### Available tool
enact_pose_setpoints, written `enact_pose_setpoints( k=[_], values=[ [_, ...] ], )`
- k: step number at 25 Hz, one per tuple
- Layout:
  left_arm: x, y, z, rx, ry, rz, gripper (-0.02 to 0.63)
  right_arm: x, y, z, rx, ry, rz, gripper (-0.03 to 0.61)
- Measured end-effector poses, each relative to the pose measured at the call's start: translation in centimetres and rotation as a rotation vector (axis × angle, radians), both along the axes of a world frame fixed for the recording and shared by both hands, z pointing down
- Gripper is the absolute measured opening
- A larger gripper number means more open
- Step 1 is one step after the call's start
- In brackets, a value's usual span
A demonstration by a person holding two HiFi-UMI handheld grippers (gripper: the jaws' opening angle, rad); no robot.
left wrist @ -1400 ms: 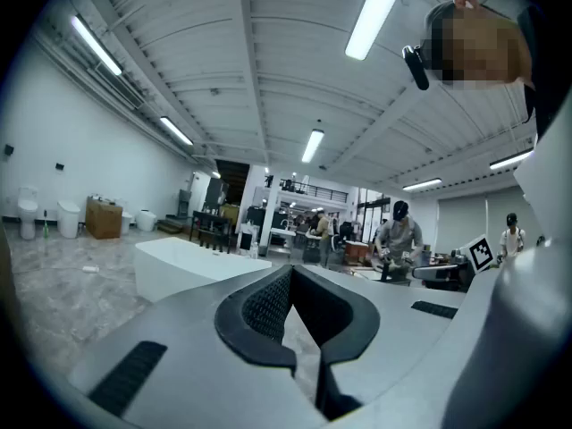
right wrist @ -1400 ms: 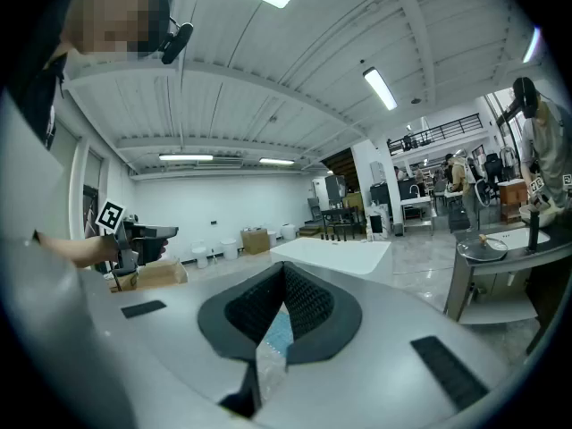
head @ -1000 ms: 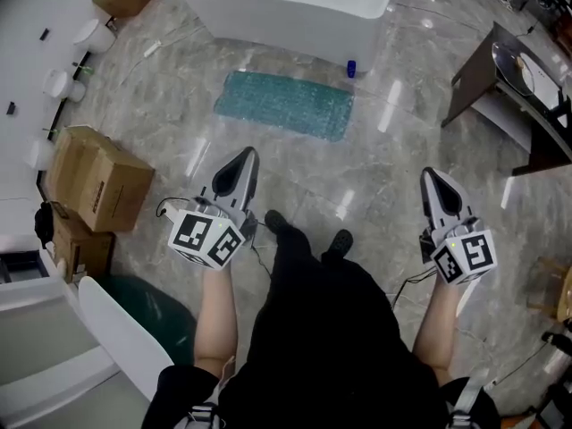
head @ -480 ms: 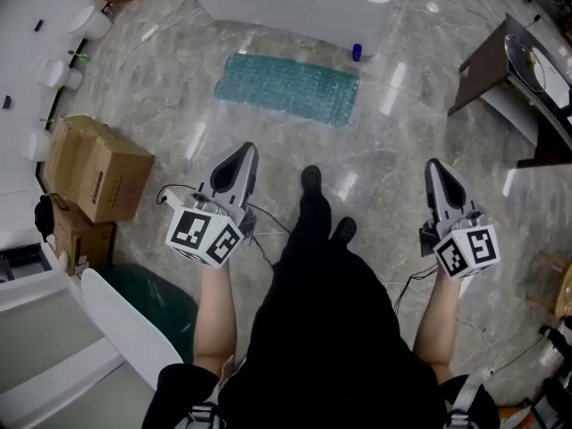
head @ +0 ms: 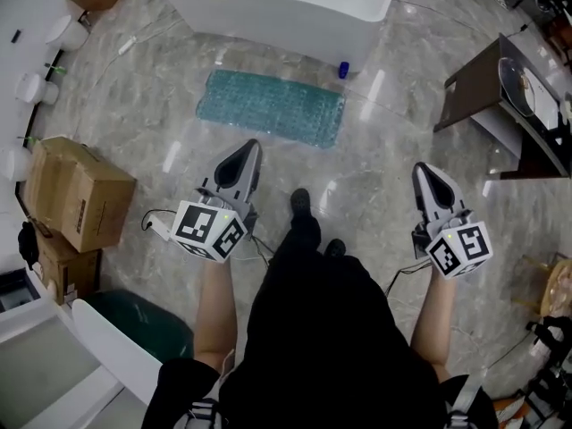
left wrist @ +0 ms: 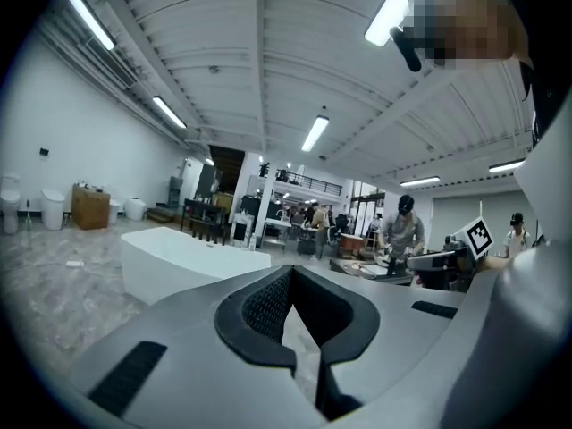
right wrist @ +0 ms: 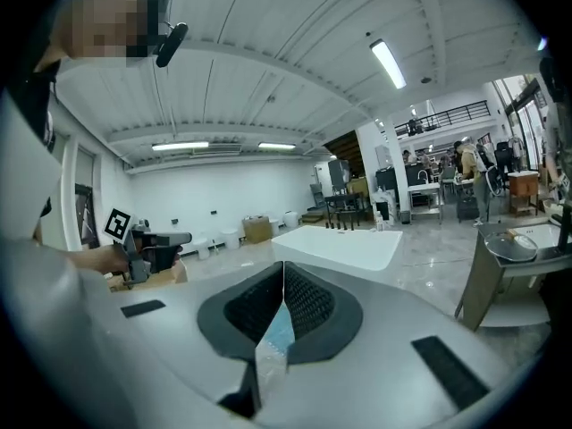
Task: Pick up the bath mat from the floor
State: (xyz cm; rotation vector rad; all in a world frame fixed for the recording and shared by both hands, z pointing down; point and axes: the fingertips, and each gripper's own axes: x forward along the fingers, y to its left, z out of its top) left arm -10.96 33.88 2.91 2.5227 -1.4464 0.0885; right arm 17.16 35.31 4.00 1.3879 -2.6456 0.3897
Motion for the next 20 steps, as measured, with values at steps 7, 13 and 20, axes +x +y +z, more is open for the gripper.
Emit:
enact_pose_setpoints(
  k=[7, 13, 20],
  values=[
    [-2.7, -8.8, 0.5, -0.001, 0.028, 0.061, 0.005, -2.6, -7.8, -0.9, 0.049, 0.038, 0.111, 0.014],
    [-2.1, -13.6, 2.1, -0.041, 0.027, 0.117, 0.005, -4.3, -11.5, 1.8, -0.009, 0.035, 0.100, 0.014],
    [0.0, -18.5, 4.5, -0.100, 0.029, 0.130, 0.005, -4.1, -16.6, 5.8, -0.110, 0.002, 0.022, 0.014]
  ],
)
